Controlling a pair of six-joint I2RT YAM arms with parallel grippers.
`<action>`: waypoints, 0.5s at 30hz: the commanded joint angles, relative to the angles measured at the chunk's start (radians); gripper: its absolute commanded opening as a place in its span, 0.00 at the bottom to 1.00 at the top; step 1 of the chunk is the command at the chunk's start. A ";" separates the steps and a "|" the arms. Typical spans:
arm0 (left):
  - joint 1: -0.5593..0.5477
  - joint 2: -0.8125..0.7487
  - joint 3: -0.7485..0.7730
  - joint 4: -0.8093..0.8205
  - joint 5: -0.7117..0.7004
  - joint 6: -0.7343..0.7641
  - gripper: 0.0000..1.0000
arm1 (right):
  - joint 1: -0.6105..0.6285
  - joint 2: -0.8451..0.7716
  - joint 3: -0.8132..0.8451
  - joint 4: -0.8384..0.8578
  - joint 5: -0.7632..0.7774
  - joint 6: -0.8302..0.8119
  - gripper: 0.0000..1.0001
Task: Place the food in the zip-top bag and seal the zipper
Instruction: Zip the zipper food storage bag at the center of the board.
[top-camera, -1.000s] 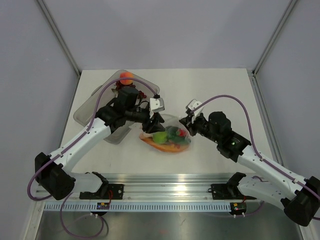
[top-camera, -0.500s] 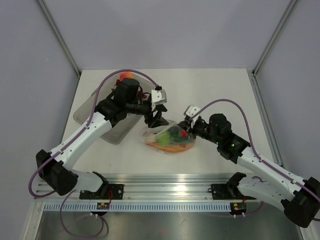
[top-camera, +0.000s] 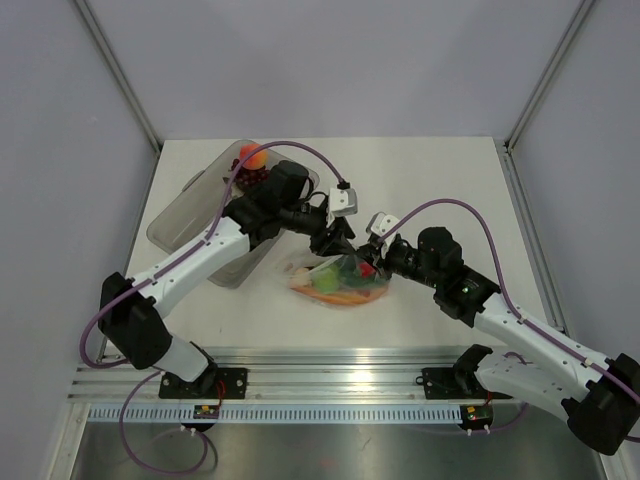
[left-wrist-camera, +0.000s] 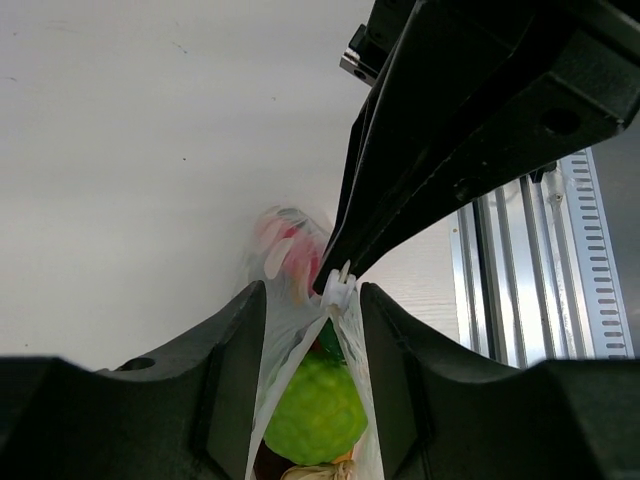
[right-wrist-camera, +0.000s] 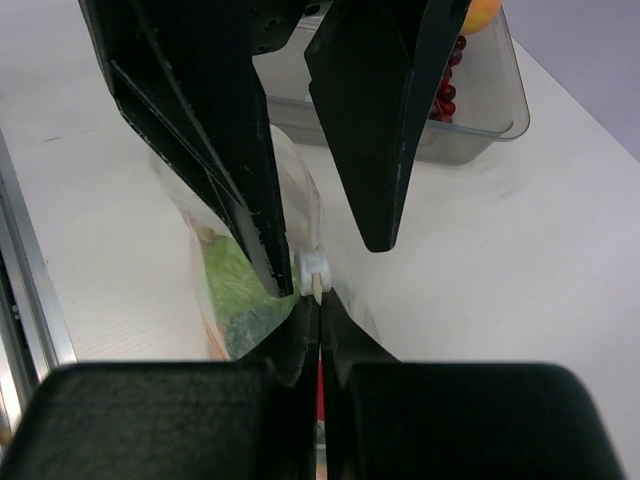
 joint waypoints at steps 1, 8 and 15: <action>-0.003 0.016 0.041 0.042 0.075 0.000 0.42 | -0.006 -0.012 0.027 0.039 -0.022 -0.014 0.00; -0.010 0.028 0.041 0.011 0.115 0.005 0.28 | -0.006 -0.020 0.023 0.049 0.002 -0.020 0.00; -0.011 0.028 0.036 -0.038 0.104 0.015 0.05 | -0.006 -0.060 -0.017 0.122 0.076 0.011 0.00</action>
